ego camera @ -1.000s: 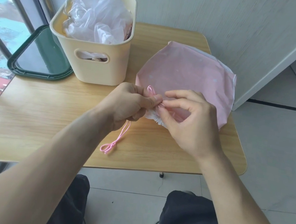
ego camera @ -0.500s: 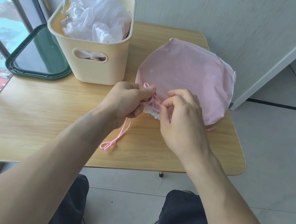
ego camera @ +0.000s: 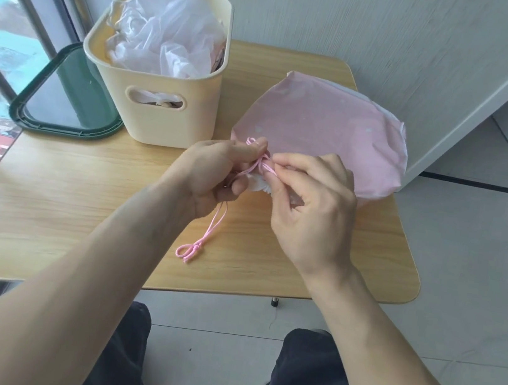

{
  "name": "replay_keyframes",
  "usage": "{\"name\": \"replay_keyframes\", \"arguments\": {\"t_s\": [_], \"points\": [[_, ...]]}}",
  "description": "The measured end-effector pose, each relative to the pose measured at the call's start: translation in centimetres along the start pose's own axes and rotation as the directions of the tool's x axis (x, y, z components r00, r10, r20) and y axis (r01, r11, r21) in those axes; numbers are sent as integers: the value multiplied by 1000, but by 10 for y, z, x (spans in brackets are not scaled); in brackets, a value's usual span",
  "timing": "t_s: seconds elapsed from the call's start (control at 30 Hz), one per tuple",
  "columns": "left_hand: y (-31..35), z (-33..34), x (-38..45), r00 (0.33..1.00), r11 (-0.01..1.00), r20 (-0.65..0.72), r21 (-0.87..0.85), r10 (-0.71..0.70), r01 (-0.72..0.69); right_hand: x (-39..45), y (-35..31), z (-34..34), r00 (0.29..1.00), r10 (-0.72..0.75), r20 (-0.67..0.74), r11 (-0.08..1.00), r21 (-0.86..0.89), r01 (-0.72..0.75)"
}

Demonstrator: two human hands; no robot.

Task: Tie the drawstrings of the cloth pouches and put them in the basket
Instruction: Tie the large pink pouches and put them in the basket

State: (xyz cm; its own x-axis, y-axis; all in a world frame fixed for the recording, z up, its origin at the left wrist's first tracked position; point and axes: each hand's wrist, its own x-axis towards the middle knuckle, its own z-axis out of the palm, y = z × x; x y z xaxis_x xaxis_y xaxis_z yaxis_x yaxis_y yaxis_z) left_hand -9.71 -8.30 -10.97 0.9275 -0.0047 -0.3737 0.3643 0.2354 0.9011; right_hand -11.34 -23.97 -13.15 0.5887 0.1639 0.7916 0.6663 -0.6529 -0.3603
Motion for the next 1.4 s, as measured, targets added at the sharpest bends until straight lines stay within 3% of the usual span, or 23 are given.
{"name": "replay_keyframes", "arguments": {"t_s": [0.1, 0.17, 0.27, 0.33, 0.47, 0.67, 0.77, 0.87, 0.93, 1.0, 1.07, 1.17, 1.23, 1.33, 1.4], "points": [[0, -4, 4, 987, 995, -137, 55, 86, -79, 2, 1, 1, 998, -36, 60, 995, 97, 30], [1, -8, 6, 968, 983, -195, 120, 159, -137, 2, 1, -2, 964, -26, 264, 971, 235, -38], [3, -13, 6, 927, 932, -239, 292, 290, -216, 2, 2, -12, 808, 4, 589, 925, 306, -228], [1, -14, 4, 911, 891, -202, 364, 359, -270, 2, 3, -19, 719, 45, 693, 914, 261, -310], [-1, -12, 0, 886, 809, -124, 478, 447, -342, 5, 3, -25, 699, 162, 697, 917, 155, -367], [9, -18, 1, 936, 882, -125, 397, 328, -255, 11, 28, -36, 700, 364, 614, 874, 35, -485], [10, -22, 3, 950, 893, -71, 370, 304, -258, 14, 37, -43, 704, 450, 550, 810, 81, -581], [8, -15, 5, 956, 902, -15, 335, 292, -270, 21, 40, -51, 716, 461, 524, 617, 391, -683], [5, -10, 7, 954, 907, -24, 320, 298, -275, 25, 40, -57, 716, 397, 575, 369, 614, -698], [3, -9, 12, 941, 903, -82, 322, 327, -286, 27, 39, -61, 725, 275, 631, 164, 713, -682], [4, -10, 15, 923, 890, -115, 332, 367, -313, 26, 37, -61, 719, 207, 663, 139, 707, -693], [6, -9, 14, 892, 860, -151, 374, 426, -347, 22, 38, -60, 683, 228, 694, 202, 652, -731], [6, -7, 12, 872, 848, -188, 394, 453, -355, 20, 39, -58, 707, 264, 656, 167, 691, -703], [1, -5, 15, 878, 855, -206, 405, 432, -326, 19, 32, -53, 767, 247, 591, -99, 803, -587], [-2, -3, 18, 871, 851, -240, 429, 429, -301, 17, 23, -44, 738, 269, 619, -278, 784, -555]]}}
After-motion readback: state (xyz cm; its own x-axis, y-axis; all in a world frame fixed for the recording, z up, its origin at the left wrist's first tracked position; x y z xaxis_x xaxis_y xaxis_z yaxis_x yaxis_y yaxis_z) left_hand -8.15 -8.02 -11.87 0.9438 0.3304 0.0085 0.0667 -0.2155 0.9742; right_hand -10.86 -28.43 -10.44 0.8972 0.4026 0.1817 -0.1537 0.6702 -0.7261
